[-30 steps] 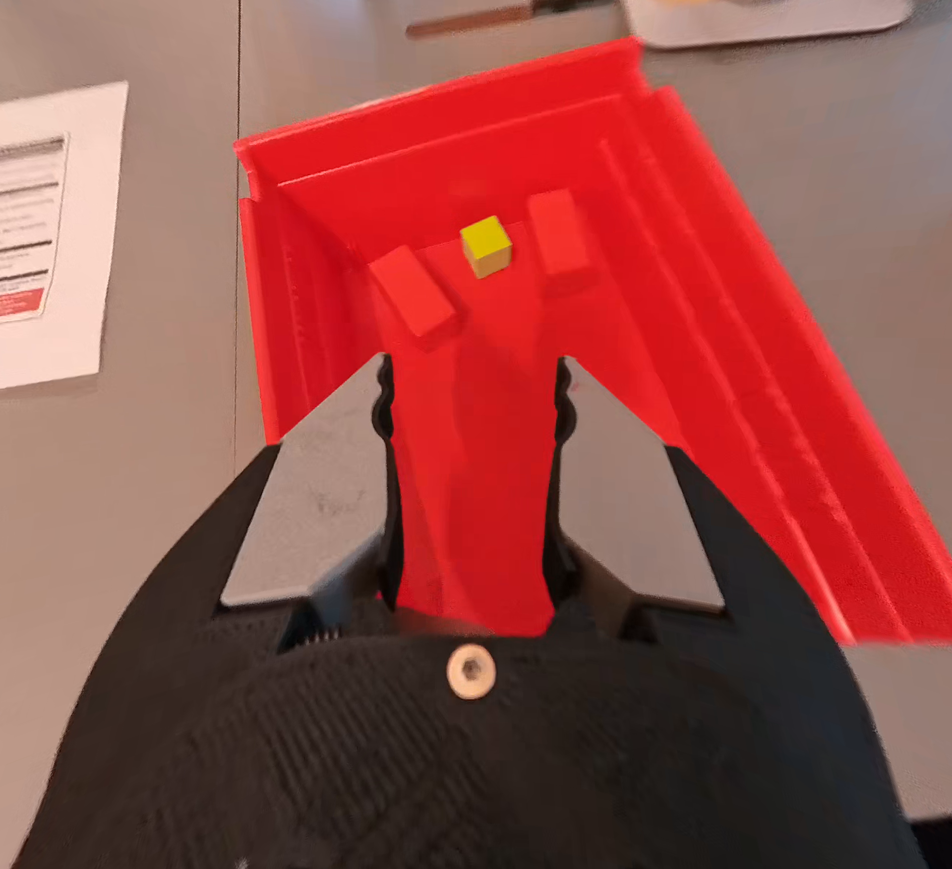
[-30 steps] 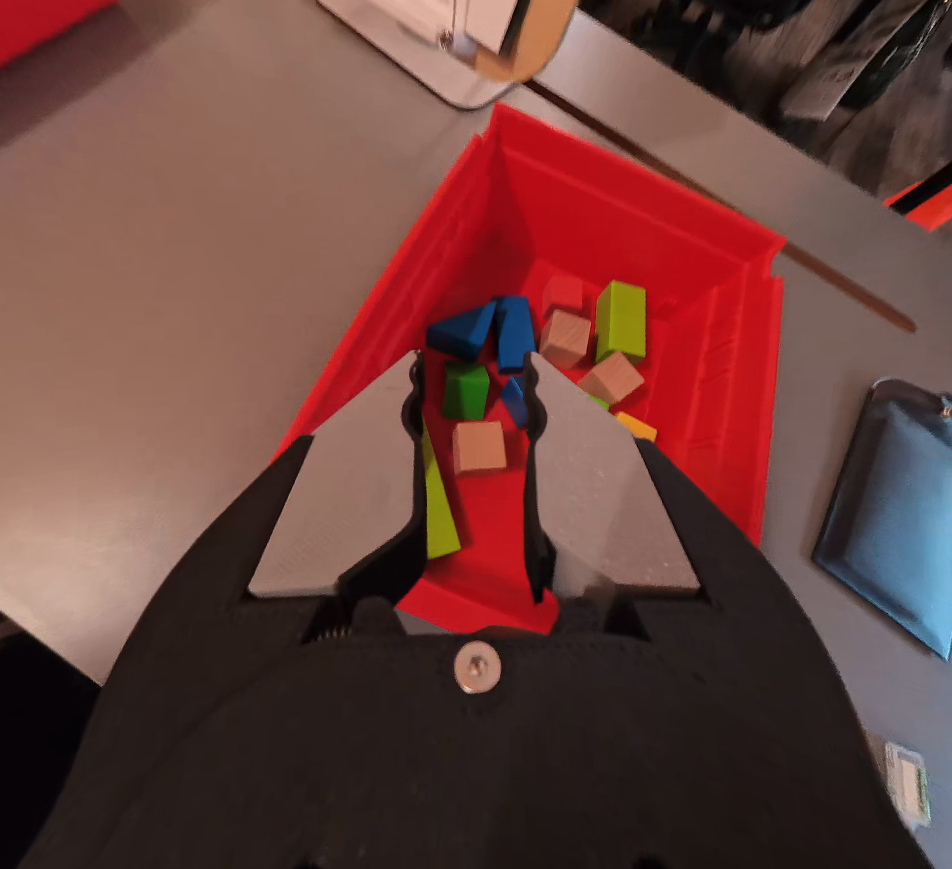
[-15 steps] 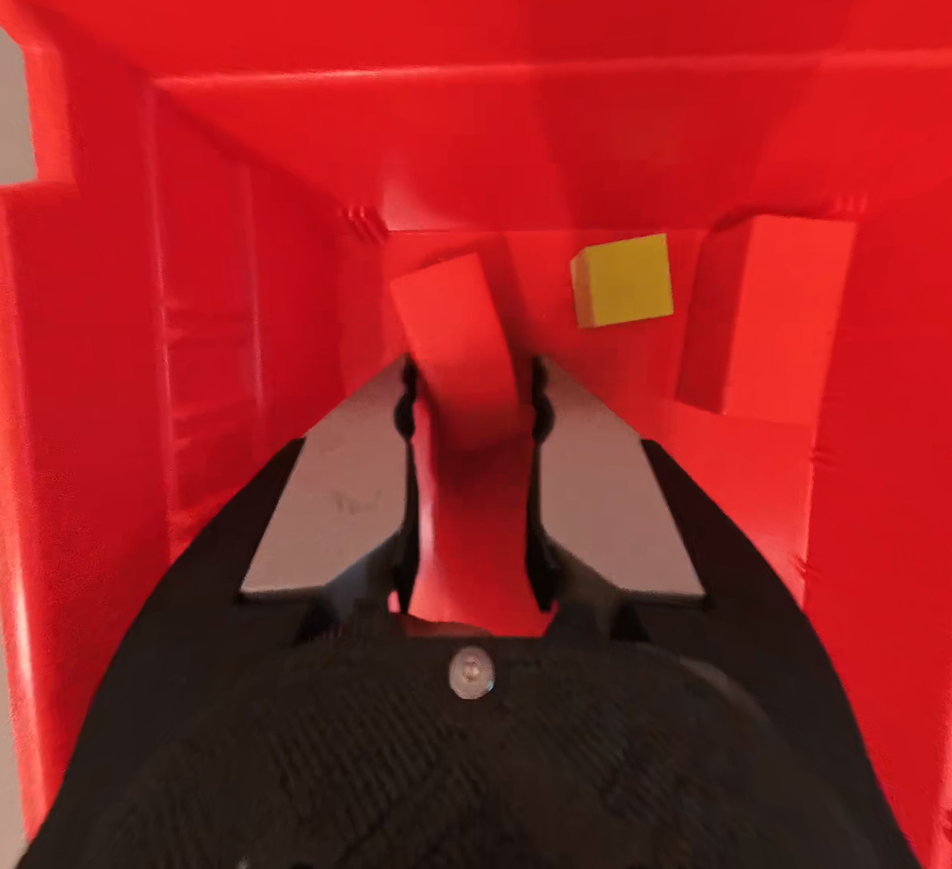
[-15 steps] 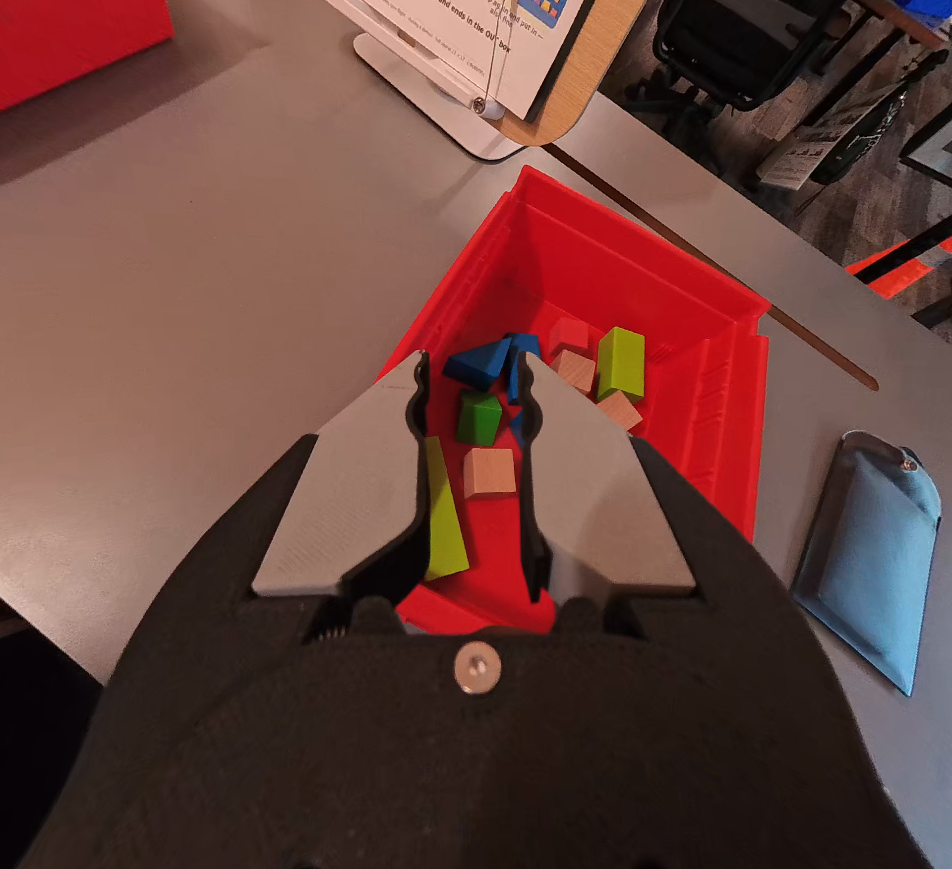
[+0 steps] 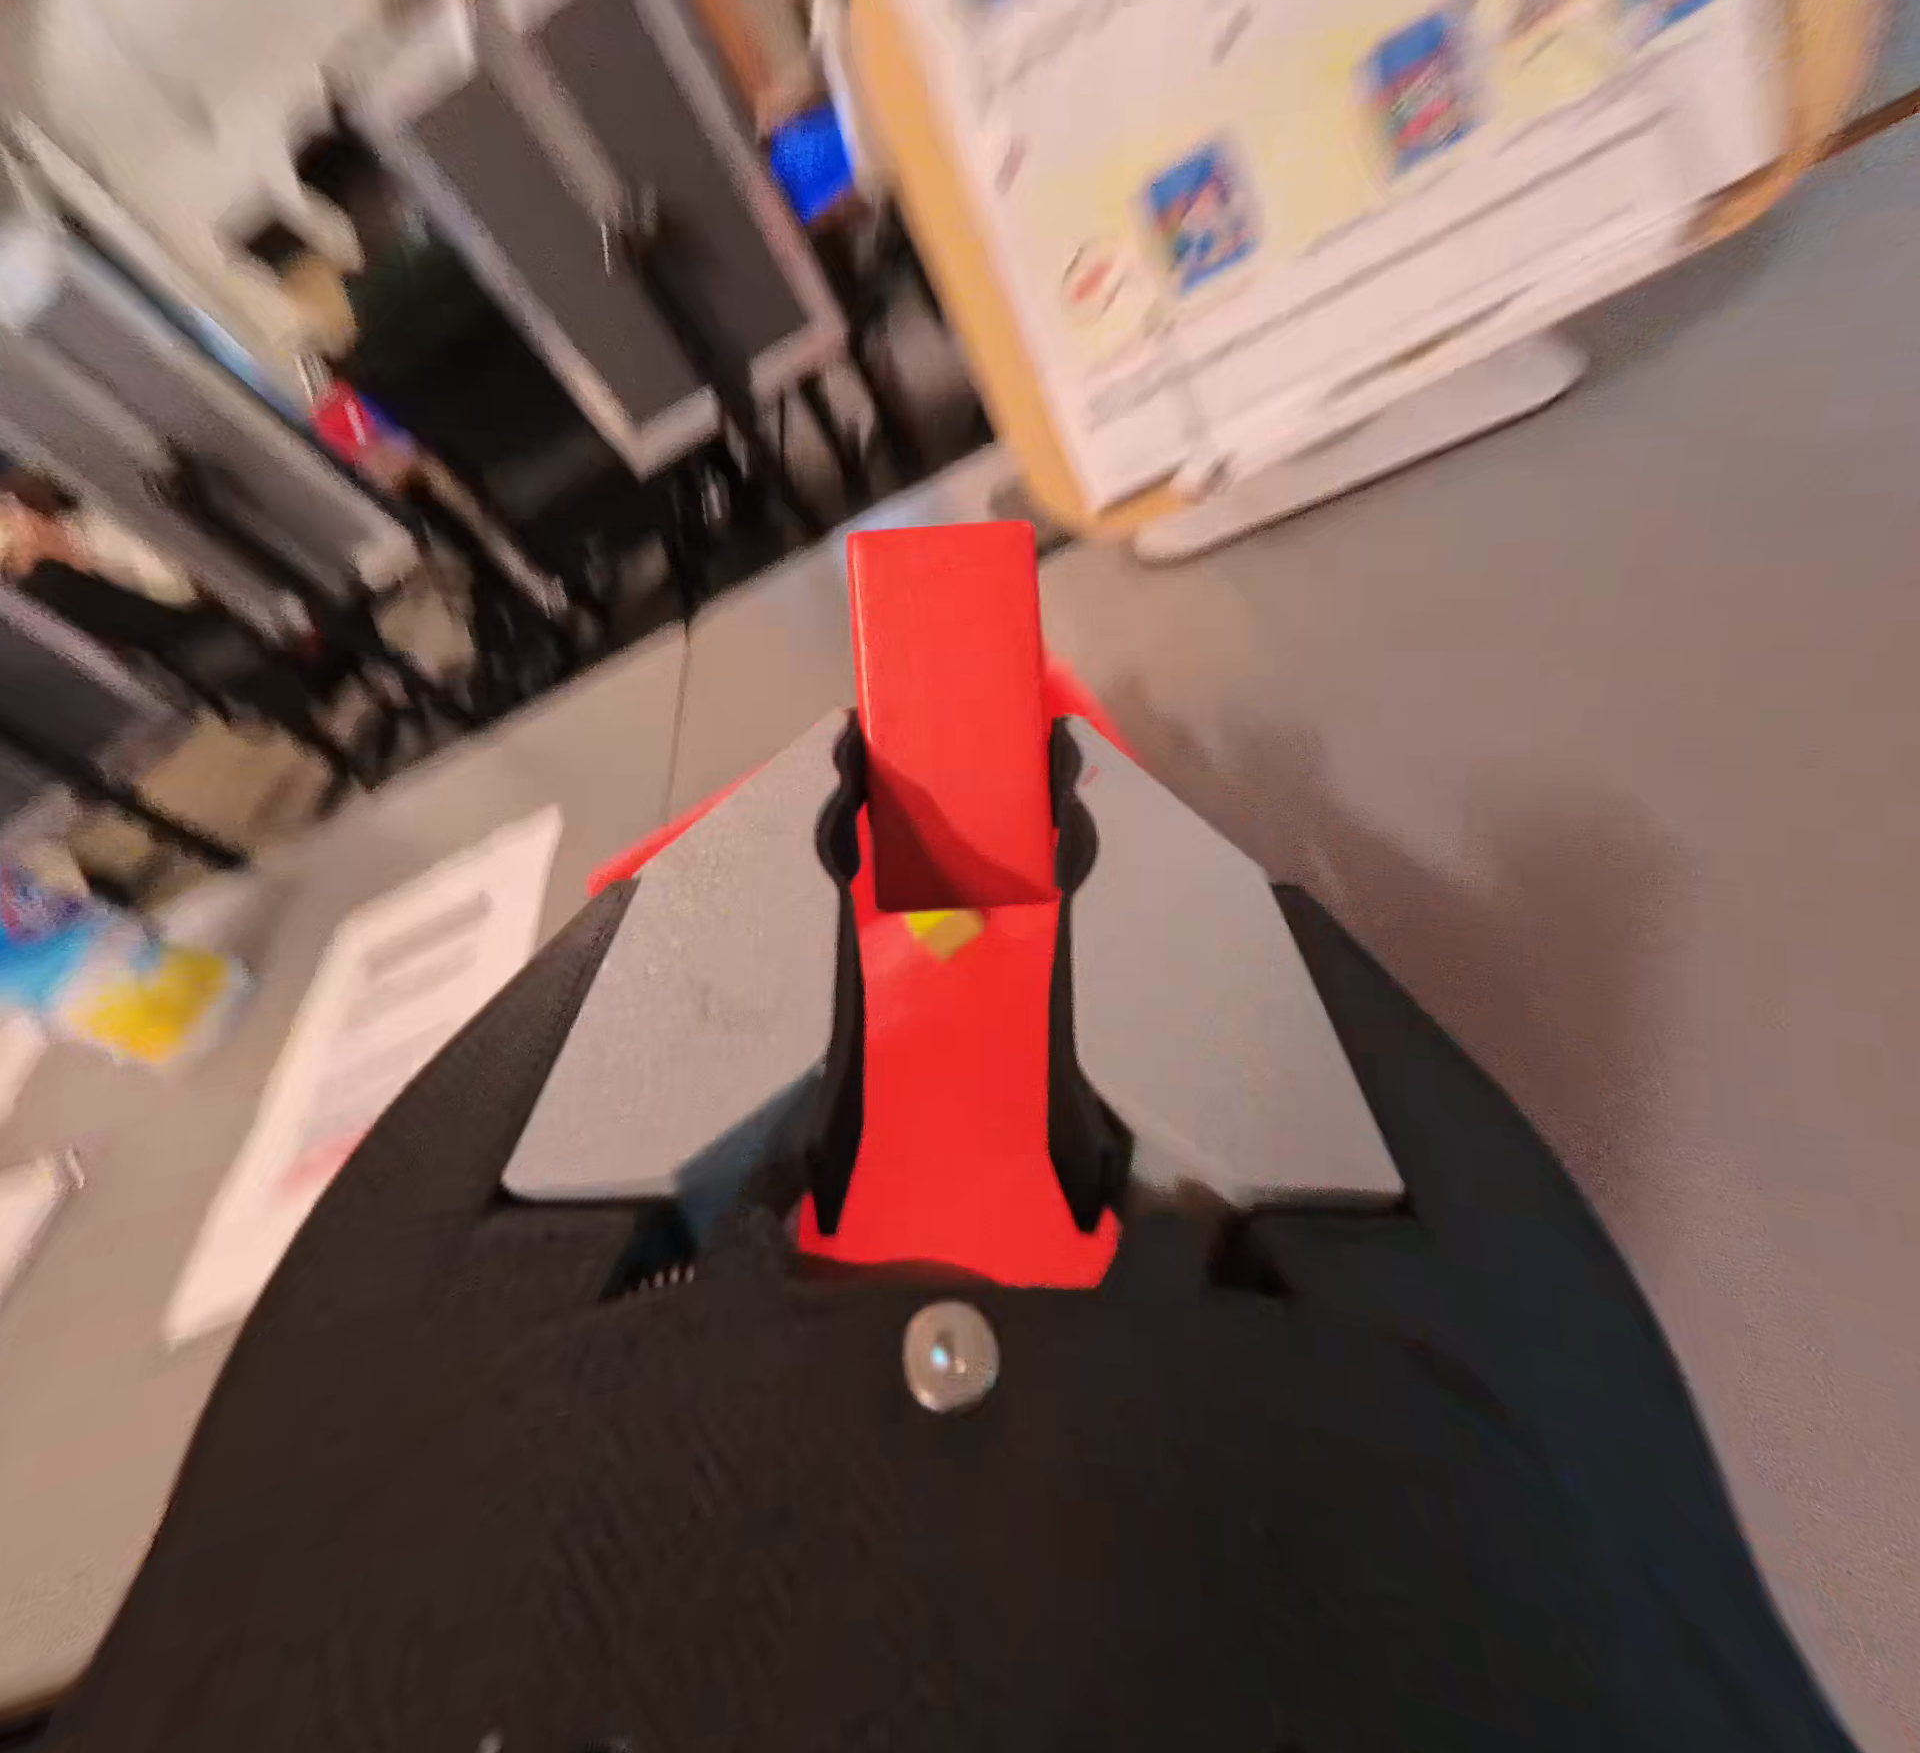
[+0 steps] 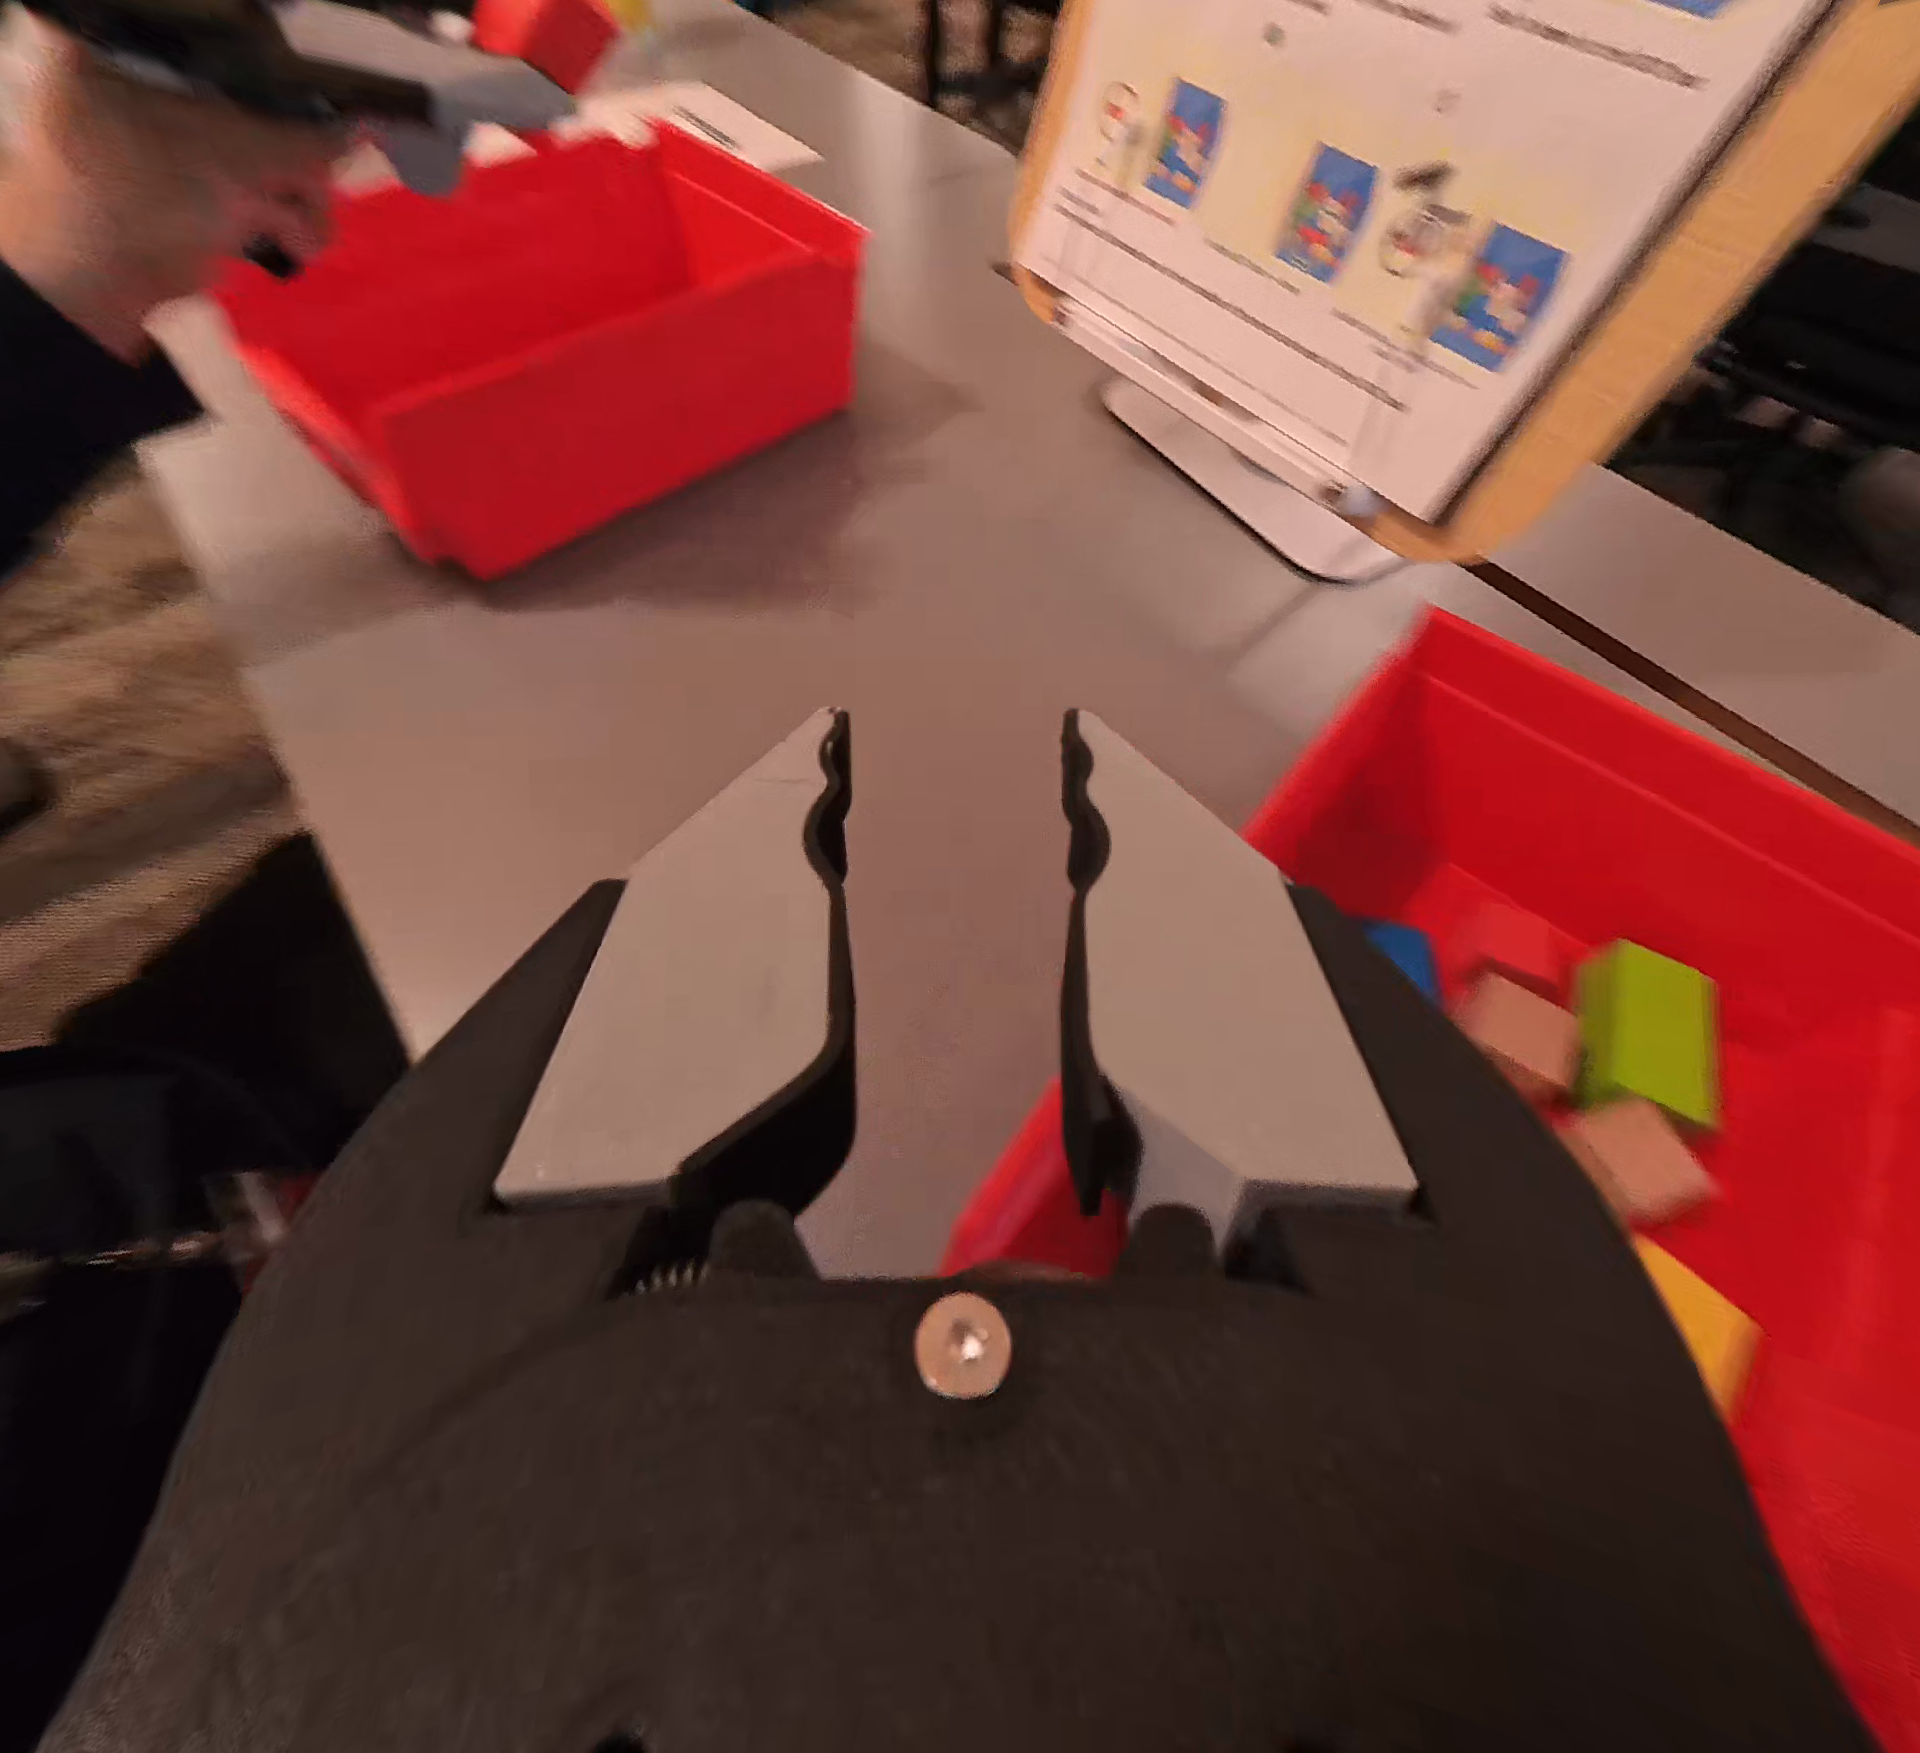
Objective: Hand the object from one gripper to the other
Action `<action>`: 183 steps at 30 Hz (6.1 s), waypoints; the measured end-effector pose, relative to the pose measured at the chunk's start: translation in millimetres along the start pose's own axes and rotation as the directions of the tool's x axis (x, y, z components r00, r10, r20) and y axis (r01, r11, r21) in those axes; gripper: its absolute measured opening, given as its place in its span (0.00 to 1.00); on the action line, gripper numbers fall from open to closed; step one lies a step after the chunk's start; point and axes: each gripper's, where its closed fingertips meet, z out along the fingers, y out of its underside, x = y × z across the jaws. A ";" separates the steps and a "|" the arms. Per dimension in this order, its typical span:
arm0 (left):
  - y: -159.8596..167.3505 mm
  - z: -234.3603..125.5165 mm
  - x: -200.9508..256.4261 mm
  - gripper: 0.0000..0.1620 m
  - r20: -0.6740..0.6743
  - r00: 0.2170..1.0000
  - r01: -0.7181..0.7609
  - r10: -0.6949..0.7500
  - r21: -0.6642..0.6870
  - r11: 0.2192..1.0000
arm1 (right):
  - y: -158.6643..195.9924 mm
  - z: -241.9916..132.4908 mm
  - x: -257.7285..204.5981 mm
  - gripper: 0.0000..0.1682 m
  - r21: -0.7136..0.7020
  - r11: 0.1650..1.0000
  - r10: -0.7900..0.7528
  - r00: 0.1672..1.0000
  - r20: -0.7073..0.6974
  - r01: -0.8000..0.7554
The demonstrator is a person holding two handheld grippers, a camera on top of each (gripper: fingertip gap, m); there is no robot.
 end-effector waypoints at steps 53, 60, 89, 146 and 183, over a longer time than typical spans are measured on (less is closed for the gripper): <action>-61.2 -143.9 140.9 0.02 -0.058 0.977 -0.175 0.206 0.338 0.925 | 126.2 -44.2 152.0 0.19 -0.241 0.891 0.264 0.872 -0.412 -0.384; -53.8 -137.3 141.4 0.05 -0.080 0.979 -0.158 0.189 0.295 0.942 | 170.1 -26.5 143.5 0.19 -0.476 0.783 0.185 0.881 -0.435 -0.399; 13.8 -96.3 41.5 0.12 -0.070 0.980 0.192 -0.189 0.040 0.981 | 94.3 -33.4 147.4 0.19 -0.202 0.939 0.161 0.876 -0.455 -0.278; 167.9 108.5 42.0 0.20 -0.087 0.902 0.253 -0.422 -0.686 0.683 | 5.1 -55.1 97.2 0.18 0.147 0.983 0.151 0.930 -0.336 -0.107; 187.0 38.9 18.0 0.18 -0.207 0.916 0.081 -0.344 -0.744 0.664 | 5.5 -45.8 88.8 0.18 0.105 0.992 0.105 0.936 -0.336 -0.074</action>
